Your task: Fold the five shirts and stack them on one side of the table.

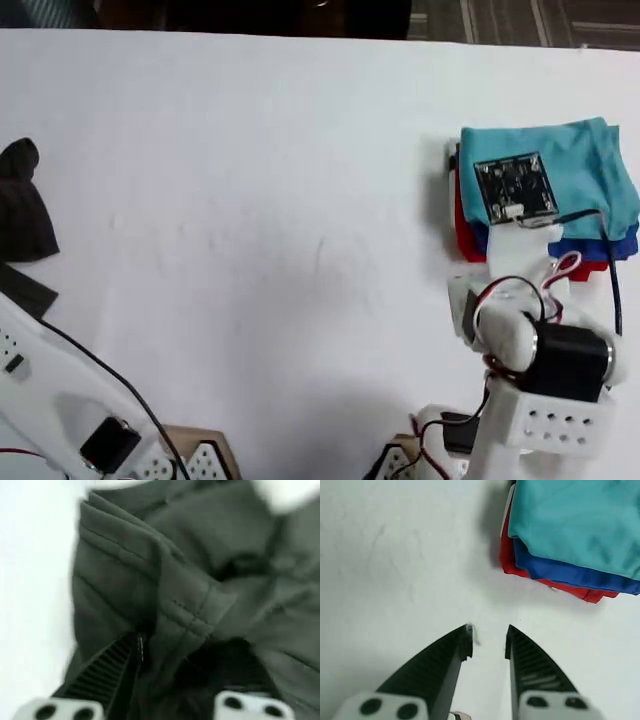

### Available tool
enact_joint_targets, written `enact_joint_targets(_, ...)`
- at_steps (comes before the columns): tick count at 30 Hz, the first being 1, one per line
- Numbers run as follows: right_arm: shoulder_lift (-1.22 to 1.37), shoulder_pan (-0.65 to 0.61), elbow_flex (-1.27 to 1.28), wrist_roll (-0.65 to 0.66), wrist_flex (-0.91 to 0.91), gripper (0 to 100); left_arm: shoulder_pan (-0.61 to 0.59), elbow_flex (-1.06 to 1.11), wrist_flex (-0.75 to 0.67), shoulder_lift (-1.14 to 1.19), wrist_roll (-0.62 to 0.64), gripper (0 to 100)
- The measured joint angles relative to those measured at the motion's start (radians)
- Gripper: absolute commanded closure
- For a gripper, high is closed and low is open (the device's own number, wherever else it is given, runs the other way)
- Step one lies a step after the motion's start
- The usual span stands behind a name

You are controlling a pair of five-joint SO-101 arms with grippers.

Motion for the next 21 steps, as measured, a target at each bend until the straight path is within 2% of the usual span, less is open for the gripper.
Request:
enact_joint_targets(4,-0.002,0.0,0.043,0.0,0.0,88.5,0.0,-0.005,0.118,-0.041,0.066,97)
enact_joint_targets(9,-0.002,0.0,0.107,0.002,0.0,88.5,0.052,-0.005,0.275,-0.232,0.183,97)
enact_joint_targets(13,-0.002,0.0,0.12,0.002,-0.005,88.5,0.106,-0.005,0.288,-0.42,0.305,97)
enact_joint_targets(18,-0.002,0.0,0.121,0.098,-0.049,88.5,0.153,0.006,0.288,-0.644,0.33,97)
enact_joint_targets(21,-0.002,0.0,0.126,0.144,-0.058,88.5,0.183,0.114,0.288,-0.809,0.336,97)
